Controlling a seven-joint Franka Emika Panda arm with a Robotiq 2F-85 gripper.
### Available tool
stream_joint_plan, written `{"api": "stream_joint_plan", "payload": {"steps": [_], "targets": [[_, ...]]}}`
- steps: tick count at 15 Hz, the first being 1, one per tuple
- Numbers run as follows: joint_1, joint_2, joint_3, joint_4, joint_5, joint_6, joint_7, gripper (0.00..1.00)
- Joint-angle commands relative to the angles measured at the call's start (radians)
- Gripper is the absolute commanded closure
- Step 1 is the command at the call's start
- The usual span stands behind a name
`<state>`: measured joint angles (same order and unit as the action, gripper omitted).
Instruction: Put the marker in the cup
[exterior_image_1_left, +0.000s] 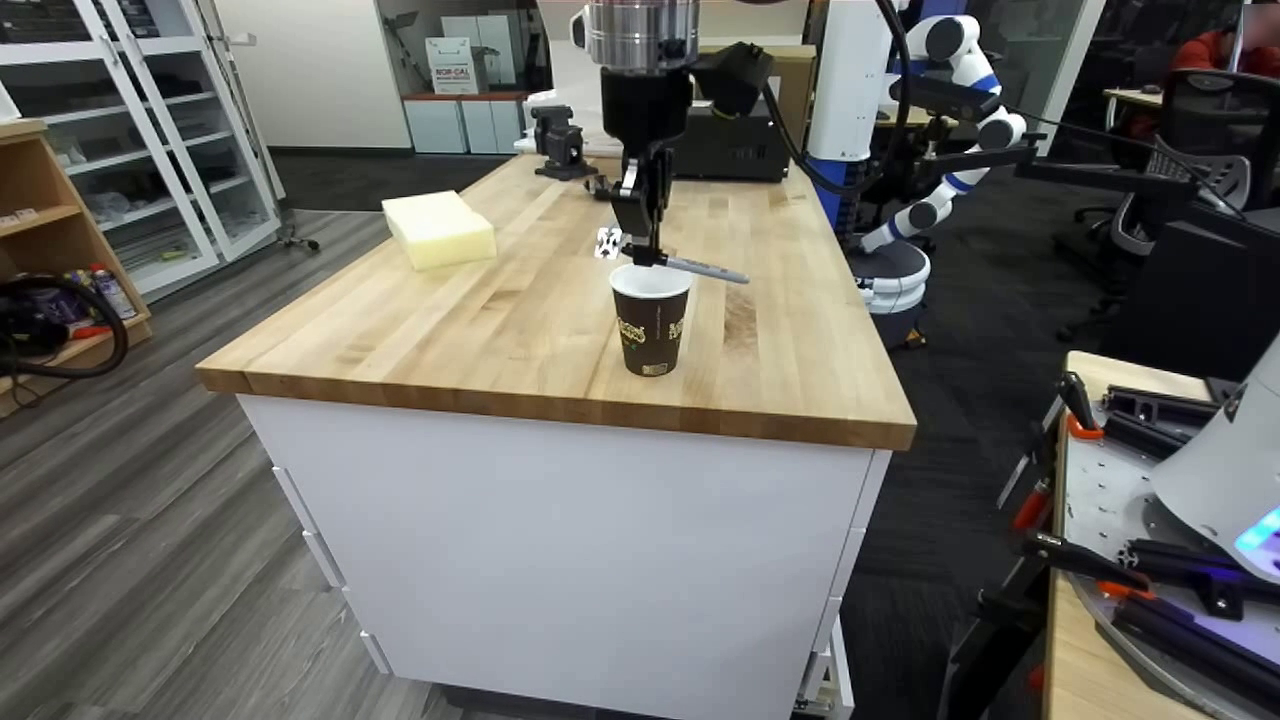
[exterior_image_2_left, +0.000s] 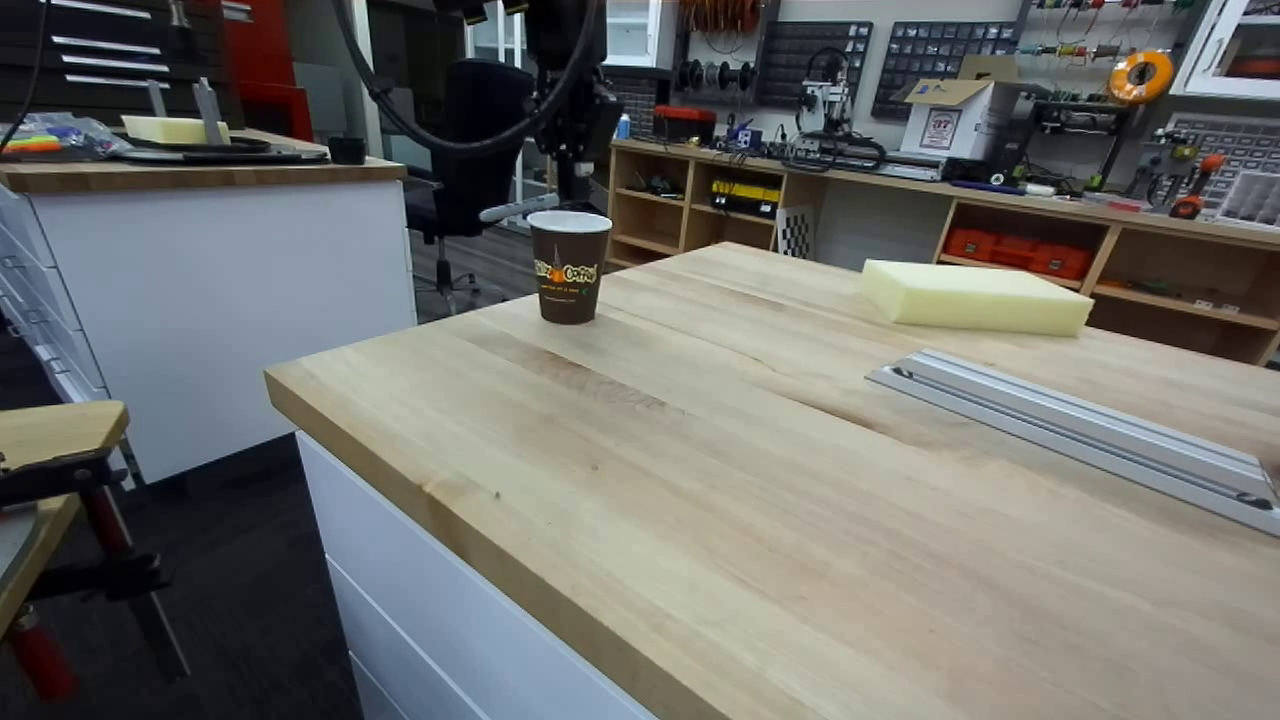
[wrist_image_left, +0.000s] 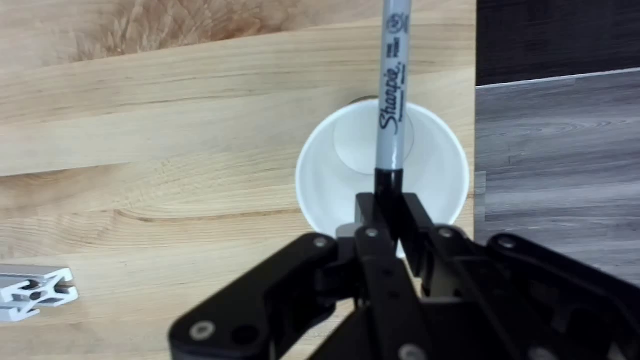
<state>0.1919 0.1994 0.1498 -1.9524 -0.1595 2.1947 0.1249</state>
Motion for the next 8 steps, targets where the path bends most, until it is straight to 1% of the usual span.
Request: {"api": "stream_joint_plan", "payload": {"steps": [1, 4, 8], "targets": [[-0.002, 0.034, -0.014, 0.098, -0.012, -0.097, -0.021, 0.94], [-0.002, 0.056, -0.018, 0.140, 0.003, -0.122, -0.021, 0.94], [0.003, 0.079, -0.014, 0.159, 0.015, -0.097, -0.015, 0.94]]}}
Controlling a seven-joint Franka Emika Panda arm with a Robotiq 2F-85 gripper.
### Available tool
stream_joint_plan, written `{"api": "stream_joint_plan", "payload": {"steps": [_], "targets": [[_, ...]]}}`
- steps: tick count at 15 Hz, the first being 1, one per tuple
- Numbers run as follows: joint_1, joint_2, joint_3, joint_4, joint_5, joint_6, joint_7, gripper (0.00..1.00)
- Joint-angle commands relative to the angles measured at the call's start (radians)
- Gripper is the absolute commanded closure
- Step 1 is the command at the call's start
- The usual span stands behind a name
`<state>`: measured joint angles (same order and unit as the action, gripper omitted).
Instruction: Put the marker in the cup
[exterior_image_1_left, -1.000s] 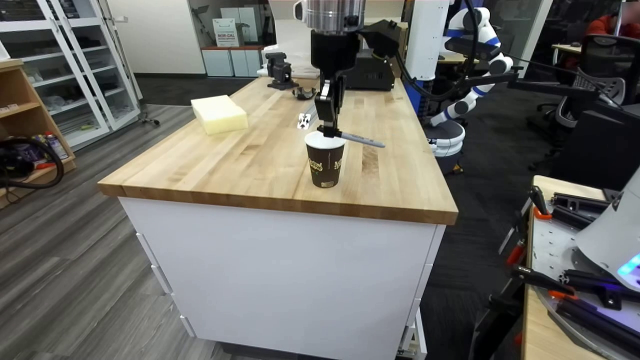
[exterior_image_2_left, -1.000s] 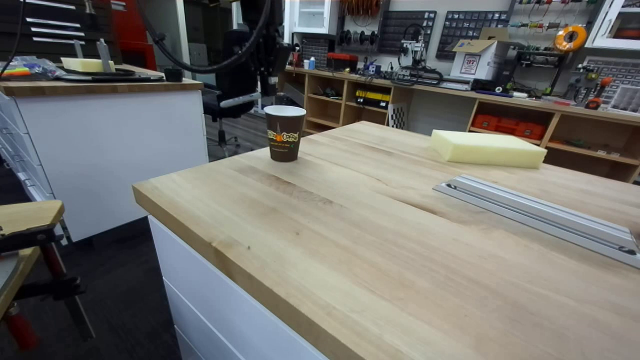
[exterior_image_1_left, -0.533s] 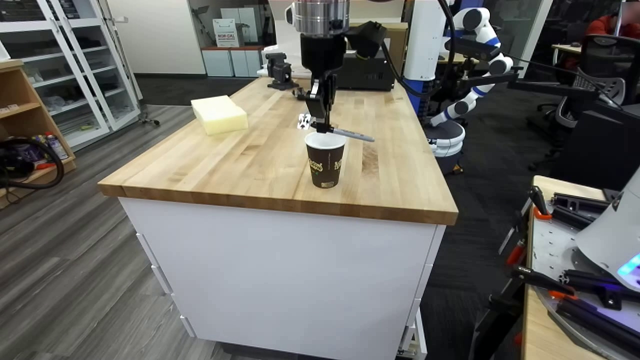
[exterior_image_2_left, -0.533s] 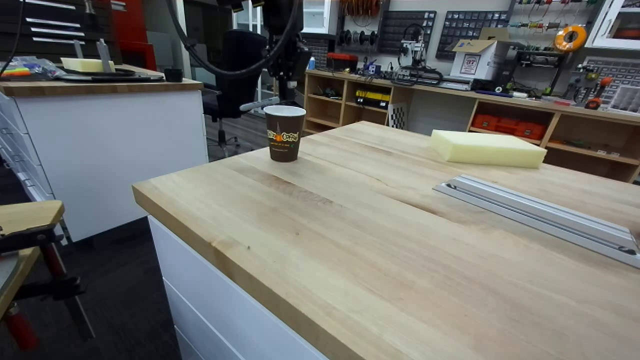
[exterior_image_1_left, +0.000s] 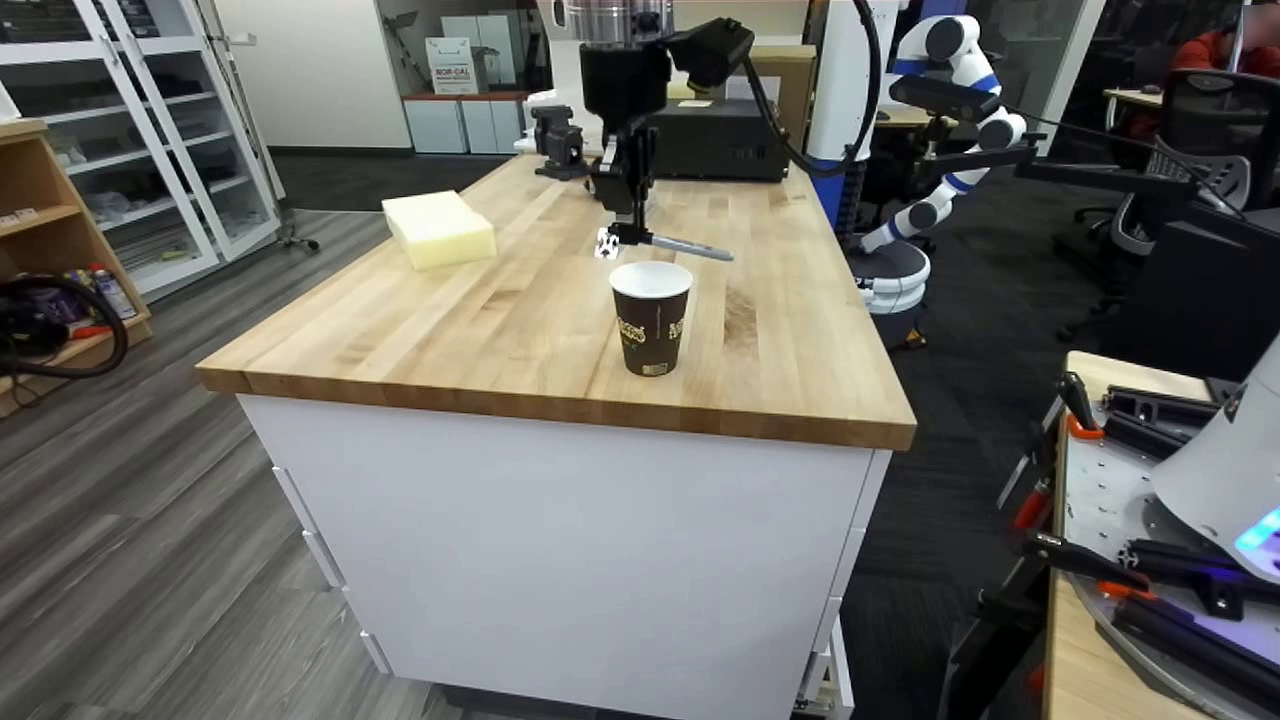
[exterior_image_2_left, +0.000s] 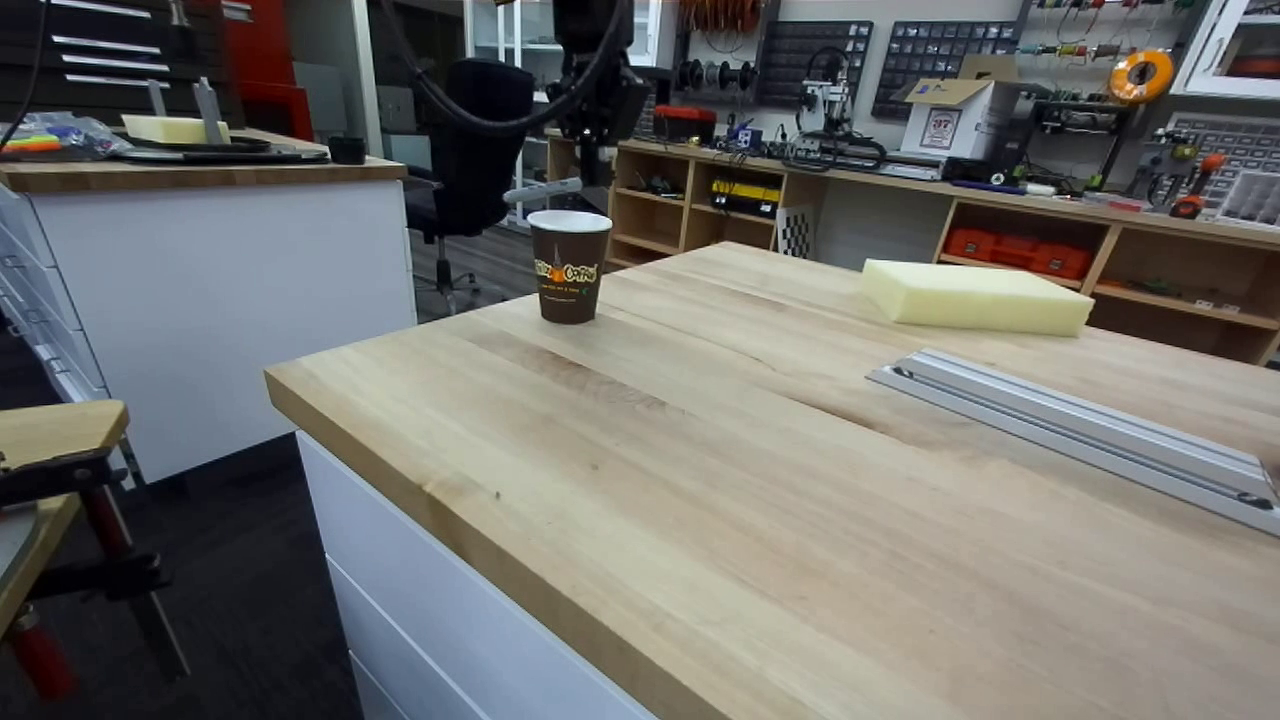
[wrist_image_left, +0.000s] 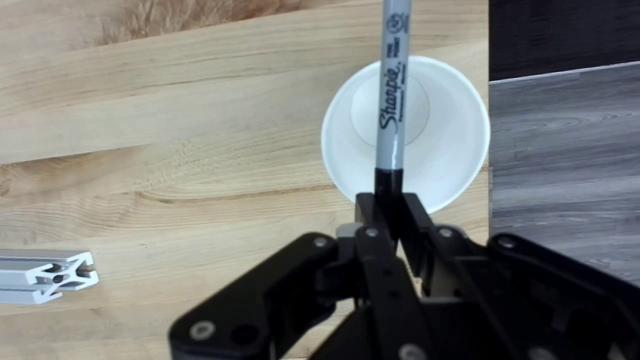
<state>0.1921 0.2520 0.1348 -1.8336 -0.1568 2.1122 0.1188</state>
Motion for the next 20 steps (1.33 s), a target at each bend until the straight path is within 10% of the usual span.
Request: {"api": "stream_joint_plan", "payload": {"steps": [1, 20], "targets": [[0.003, 0.033, 0.002, 0.042, 0.015, -0.009, -0.009, 0.94], [0.015, 0.165, -0.005, 0.202, 0.006, -0.025, -0.023, 0.94]]}}
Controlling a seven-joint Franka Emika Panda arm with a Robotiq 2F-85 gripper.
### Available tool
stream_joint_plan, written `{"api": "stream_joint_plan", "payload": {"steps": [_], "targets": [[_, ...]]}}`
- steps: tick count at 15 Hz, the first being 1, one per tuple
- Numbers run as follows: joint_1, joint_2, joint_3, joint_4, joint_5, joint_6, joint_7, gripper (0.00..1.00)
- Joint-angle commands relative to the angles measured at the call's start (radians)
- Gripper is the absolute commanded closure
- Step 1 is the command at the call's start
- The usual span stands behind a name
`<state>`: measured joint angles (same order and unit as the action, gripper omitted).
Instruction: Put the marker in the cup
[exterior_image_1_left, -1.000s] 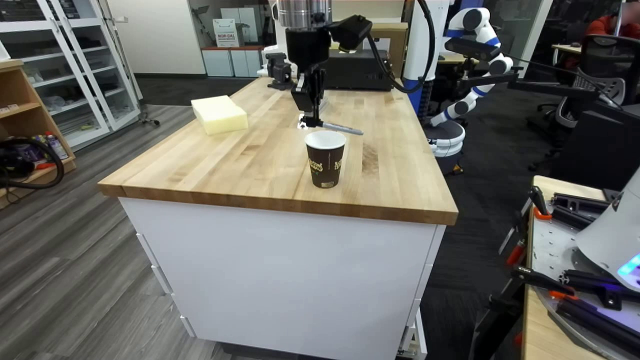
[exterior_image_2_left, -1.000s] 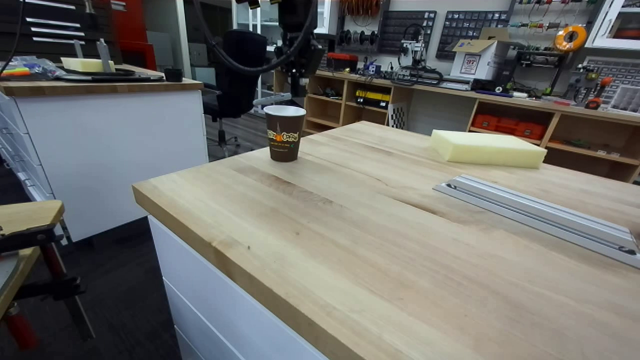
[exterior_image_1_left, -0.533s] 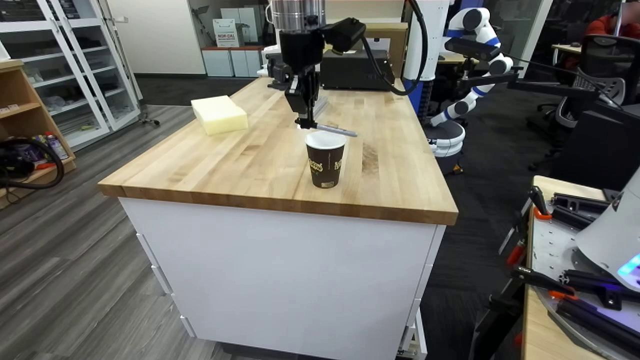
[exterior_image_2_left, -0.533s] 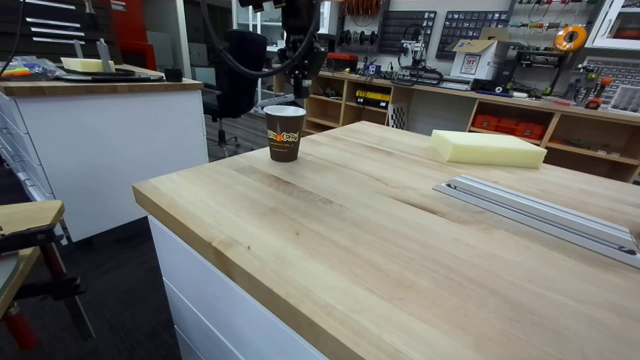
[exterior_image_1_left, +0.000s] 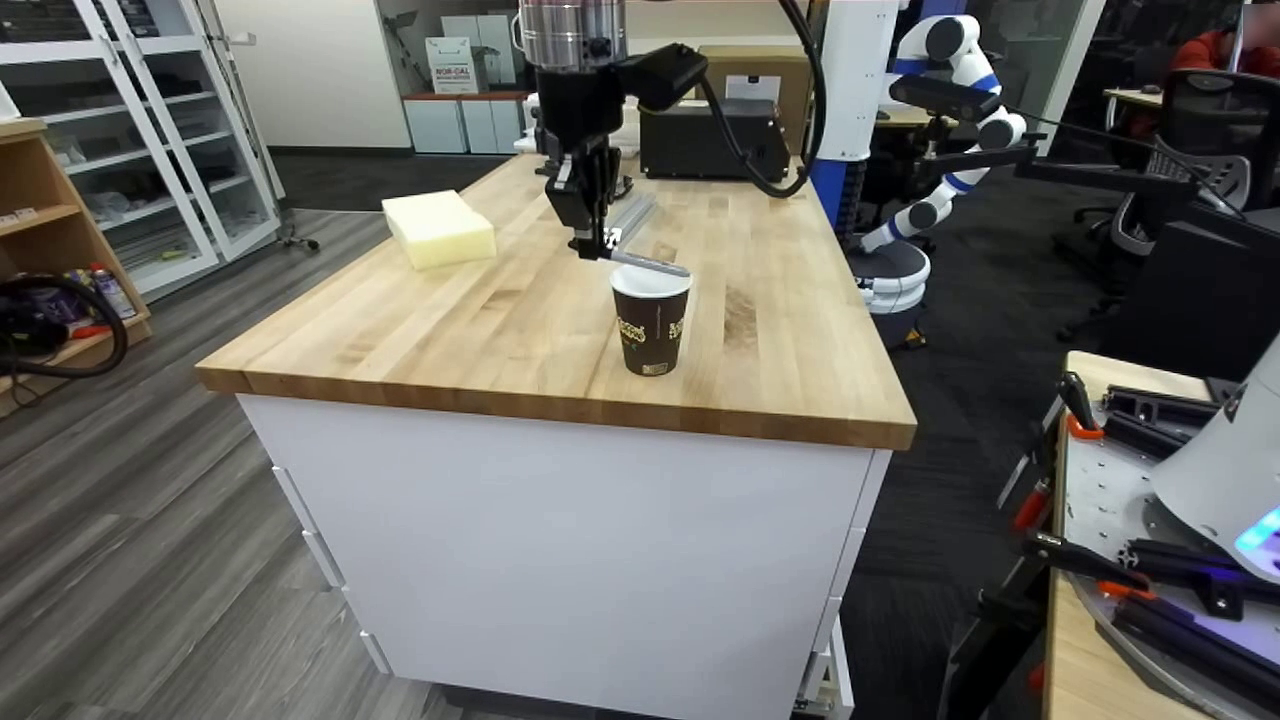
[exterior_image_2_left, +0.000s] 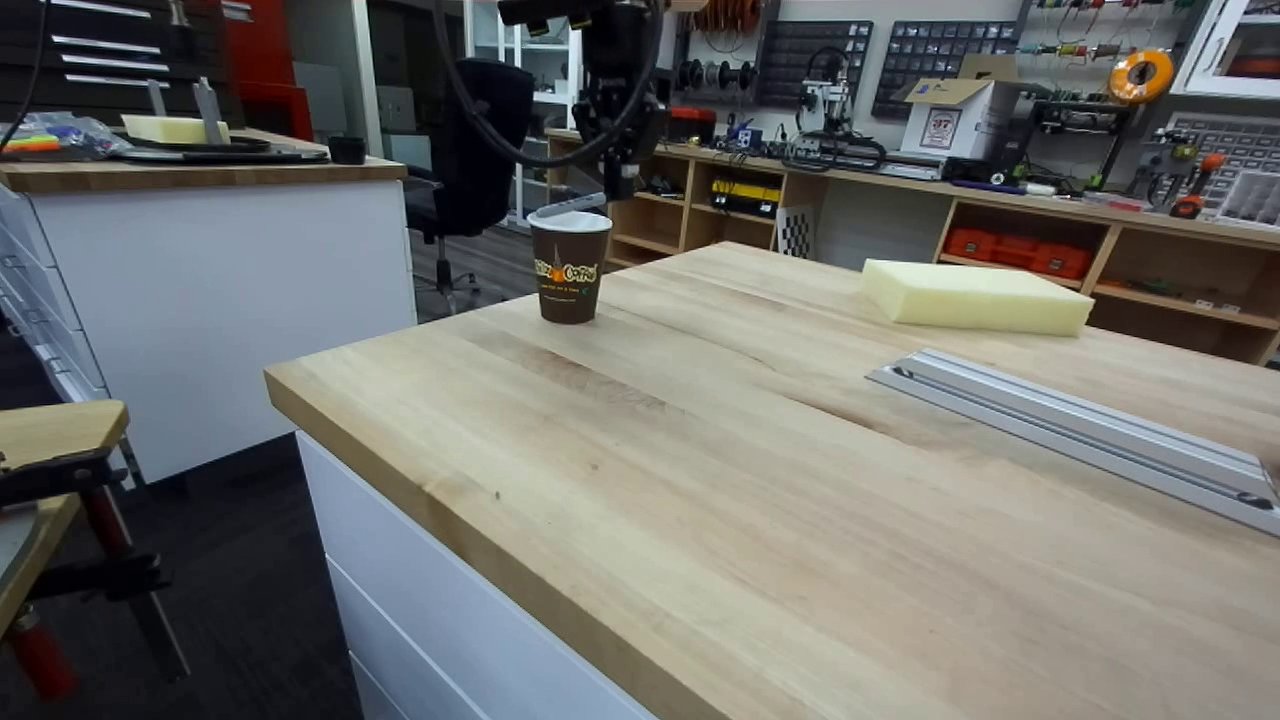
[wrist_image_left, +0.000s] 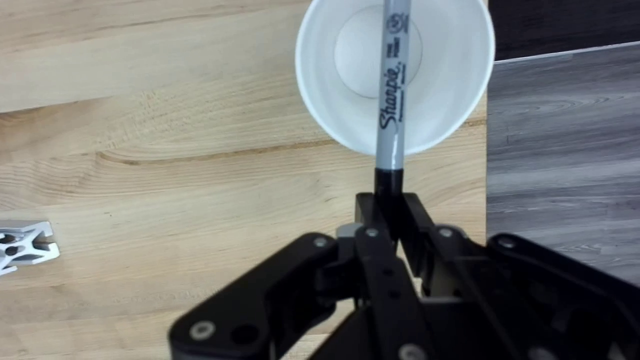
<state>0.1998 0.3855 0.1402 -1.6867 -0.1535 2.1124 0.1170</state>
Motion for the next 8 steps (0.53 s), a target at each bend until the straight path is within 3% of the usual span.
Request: {"api": "stream_joint_plan", "payload": {"steps": [1, 8], "targets": [[0.007, 0.036, -0.012, 0.060, 0.002, -0.019, -0.022, 0.94], [-0.002, 0.007, -0.014, 0.041, 0.010, 0.027, -0.027, 0.94]]}}
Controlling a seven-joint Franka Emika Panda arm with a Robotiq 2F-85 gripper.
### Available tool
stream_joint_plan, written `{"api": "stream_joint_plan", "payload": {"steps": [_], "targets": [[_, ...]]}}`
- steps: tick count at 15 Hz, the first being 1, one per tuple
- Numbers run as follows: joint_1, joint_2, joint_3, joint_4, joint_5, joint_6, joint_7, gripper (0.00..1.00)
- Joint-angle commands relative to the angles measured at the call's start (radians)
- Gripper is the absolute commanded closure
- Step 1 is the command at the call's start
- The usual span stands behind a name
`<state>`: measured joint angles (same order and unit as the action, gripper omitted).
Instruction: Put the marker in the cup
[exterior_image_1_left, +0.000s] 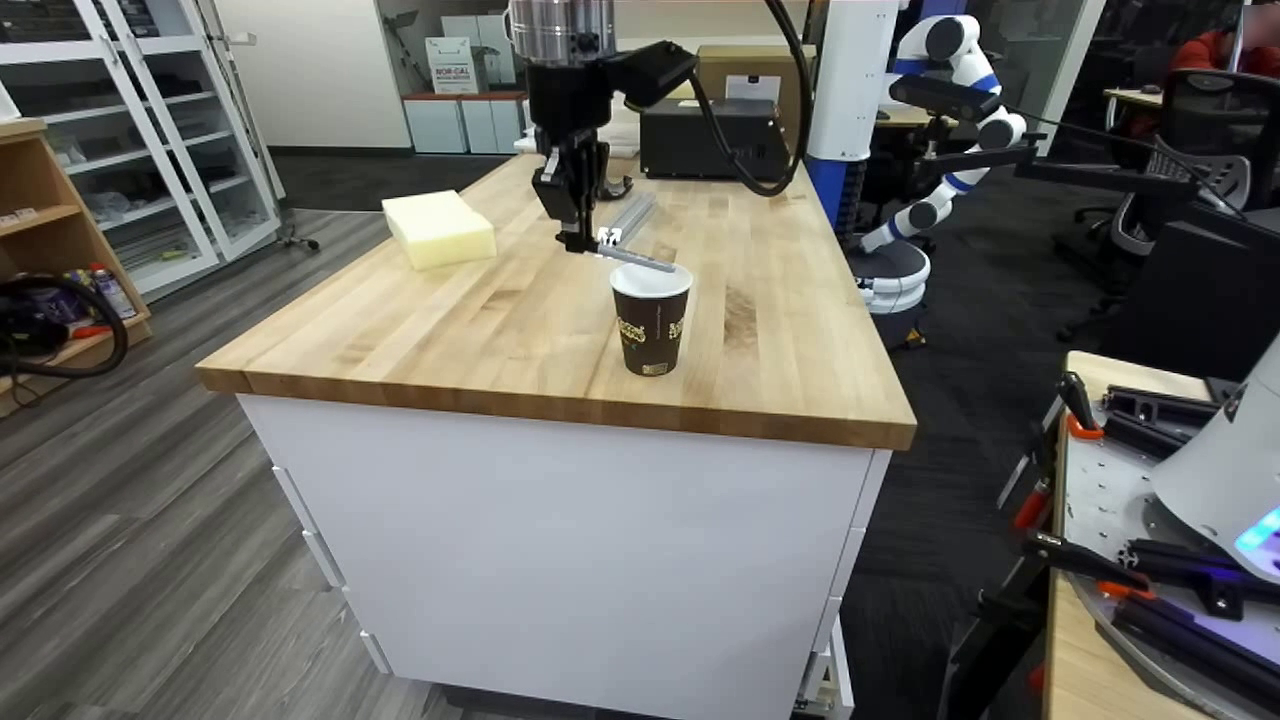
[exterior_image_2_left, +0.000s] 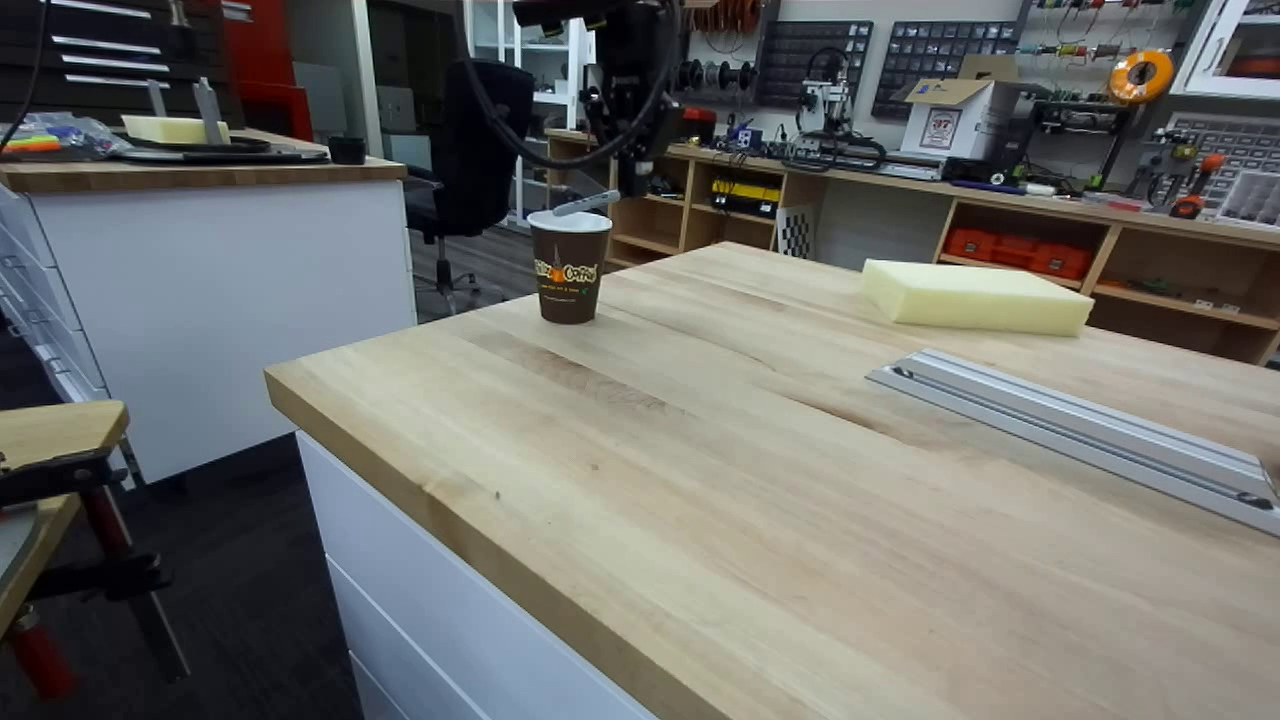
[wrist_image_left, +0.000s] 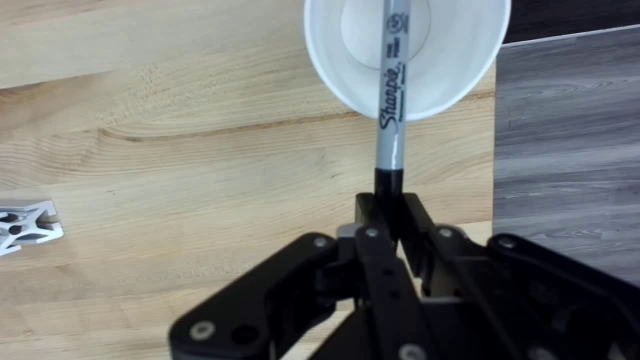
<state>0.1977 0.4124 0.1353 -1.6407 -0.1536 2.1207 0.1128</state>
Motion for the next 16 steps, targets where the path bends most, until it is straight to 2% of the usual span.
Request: {"api": "stream_joint_plan", "payload": {"steps": [1, 16], "targets": [[-0.003, -0.026, -0.010, -0.014, 0.012, 0.028, -0.024, 0.94], [-0.069, -0.132, -0.010, -0.161, 0.146, 0.167, -0.042, 0.94]]}}
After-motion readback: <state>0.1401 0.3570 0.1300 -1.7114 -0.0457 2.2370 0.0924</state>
